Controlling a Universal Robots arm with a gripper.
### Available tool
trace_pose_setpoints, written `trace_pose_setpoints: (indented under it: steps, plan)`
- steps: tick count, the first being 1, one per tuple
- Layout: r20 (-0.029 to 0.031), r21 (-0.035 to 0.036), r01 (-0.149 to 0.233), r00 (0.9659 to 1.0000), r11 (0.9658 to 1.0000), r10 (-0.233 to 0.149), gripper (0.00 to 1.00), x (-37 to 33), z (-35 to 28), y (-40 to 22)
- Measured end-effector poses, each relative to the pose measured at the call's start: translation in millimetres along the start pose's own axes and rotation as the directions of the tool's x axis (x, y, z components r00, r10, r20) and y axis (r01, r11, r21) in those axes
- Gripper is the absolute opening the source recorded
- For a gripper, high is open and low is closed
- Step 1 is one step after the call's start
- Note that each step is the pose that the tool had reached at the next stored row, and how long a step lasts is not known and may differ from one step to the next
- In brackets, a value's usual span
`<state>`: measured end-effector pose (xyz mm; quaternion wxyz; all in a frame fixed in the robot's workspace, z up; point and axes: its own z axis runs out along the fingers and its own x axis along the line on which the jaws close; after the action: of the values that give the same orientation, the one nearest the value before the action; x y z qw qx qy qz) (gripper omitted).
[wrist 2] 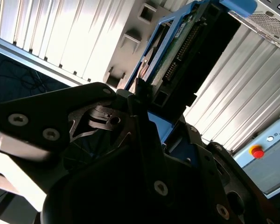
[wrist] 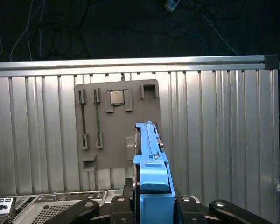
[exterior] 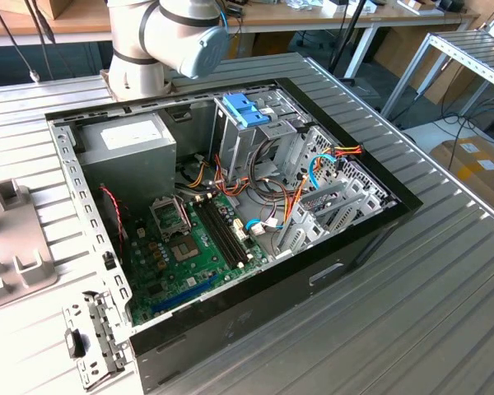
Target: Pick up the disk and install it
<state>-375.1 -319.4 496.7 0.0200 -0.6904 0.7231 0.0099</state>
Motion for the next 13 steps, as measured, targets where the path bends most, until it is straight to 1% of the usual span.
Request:
trace_pose_setpoints:
  steps: [2,4,13]
  plan:
    - [0.0,-0.0001,0.0,1.0,1.0,0.0,0.37,3.3,0.0,-6.7]
    - [0.0,-0.0001,0.0,1.0,1.0,0.0,0.37,4.8,0.0,-9.0]
    - [0.0,-0.0002,0.0,1.0,1.0,0.0,0.37,8.9,0.0,-14.3]
